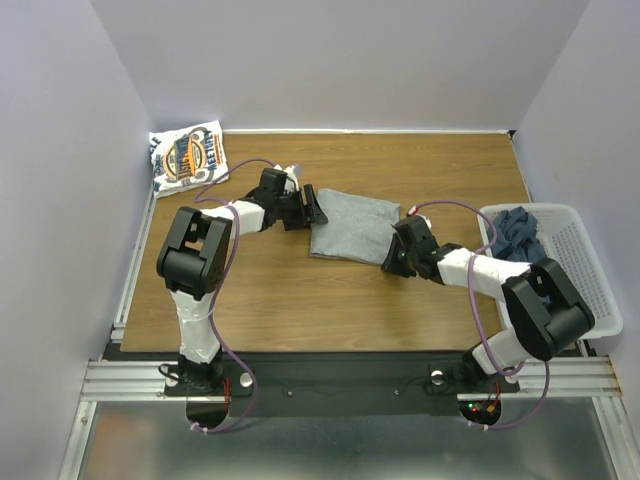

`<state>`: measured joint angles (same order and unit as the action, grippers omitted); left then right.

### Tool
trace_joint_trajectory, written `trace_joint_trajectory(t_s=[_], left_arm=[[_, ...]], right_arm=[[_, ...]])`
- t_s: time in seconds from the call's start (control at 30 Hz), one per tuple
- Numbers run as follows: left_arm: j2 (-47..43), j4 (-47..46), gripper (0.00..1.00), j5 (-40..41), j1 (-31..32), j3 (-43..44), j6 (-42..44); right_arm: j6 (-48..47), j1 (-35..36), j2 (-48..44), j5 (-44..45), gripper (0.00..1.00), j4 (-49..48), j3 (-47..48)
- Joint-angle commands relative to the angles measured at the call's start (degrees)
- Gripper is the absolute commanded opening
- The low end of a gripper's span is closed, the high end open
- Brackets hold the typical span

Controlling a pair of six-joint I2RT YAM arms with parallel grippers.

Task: Fold and stack the tank tops
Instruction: Neatly place the folded tank top to the corner

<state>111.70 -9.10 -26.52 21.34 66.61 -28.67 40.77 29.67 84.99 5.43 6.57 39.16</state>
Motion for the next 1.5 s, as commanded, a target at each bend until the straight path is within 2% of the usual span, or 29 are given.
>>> trace_joint_trajectory(t_s=[0.0, 0.43, 0.67, 0.77, 0.8, 0.83, 0.87, 0.9, 1.0, 1.03, 1.17, 1.3, 1.47], left_arm=[[1.49, 0.84, 0.75, 0.77, -0.43, 1.41, 1.85], [6.51, 3.04, 0.68, 2.88, 1.33, 0.28, 1.07], [8.71, 4.44, 0.63, 4.55, 3.62, 2.39, 0.98], [8.27, 5.84, 0.54, 6.38, 3.53, 2.73, 0.98], [8.18, 6.20, 0.45, 6.92, 3.53, 2.91, 1.15], [7.75, 6.46, 0.41, 7.62, 3.53, 3.17, 1.24], [7.57, 7.34, 0.35, 8.24, 3.53, 3.35, 1.42], [7.31, 7.87, 0.20, 8.94, 3.62, 3.61, 1.51], [6.34, 11.02, 0.00, 12.97, 3.53, 5.54, 3.00], [6.16, 11.91, 0.00, 14.38, 3.62, 7.03, 3.52], [5.02, 17.17, 0.00, 23.77, 2.74, 11.33, 6.77], [5.37, 20.17, 0.00, 30.82, -0.06, 16.00, 8.89], [8.44, 24.73, 0.00, 37.76, -3.85, 27.15, 13.37]], right_arm=[[-0.34, -0.14, -0.88, 1.25, 0.27, -0.06, -1.19], [-1.14, -0.23, -1.41, 0.98, 0.27, -0.06, -0.48], [-1.49, -0.49, -1.93, 0.46, 0.27, 0.02, -0.22], [-1.57, -0.49, -2.72, 0.02, 0.27, -0.06, -0.13], [-1.66, -0.58, -2.90, -0.16, 0.27, 0.02, -0.05], [-1.66, -0.58, -2.99, -0.59, 0.28, 0.11, 0.22], [-1.84, -0.58, -3.25, -0.86, 0.30, 0.11, 0.39], [-1.93, -0.58, -3.34, -1.21, 0.35, 0.11, 0.57], [-2.80, -0.58, -4.48, -2.61, 0.48, 0.20, 1.36], [-3.15, -0.58, -4.92, -3.84, 0.56, 0.29, 1.71], [-4.21, -0.49, -8.78, -7.08, 0.68, 1.86, 4.25], [-5.52, -0.40, -10.63, -7.89, 0.69, 4.15, 6.10], [-7.02, -0.40, -11.08, -9.12, 0.70, 6.08, 8.39]])
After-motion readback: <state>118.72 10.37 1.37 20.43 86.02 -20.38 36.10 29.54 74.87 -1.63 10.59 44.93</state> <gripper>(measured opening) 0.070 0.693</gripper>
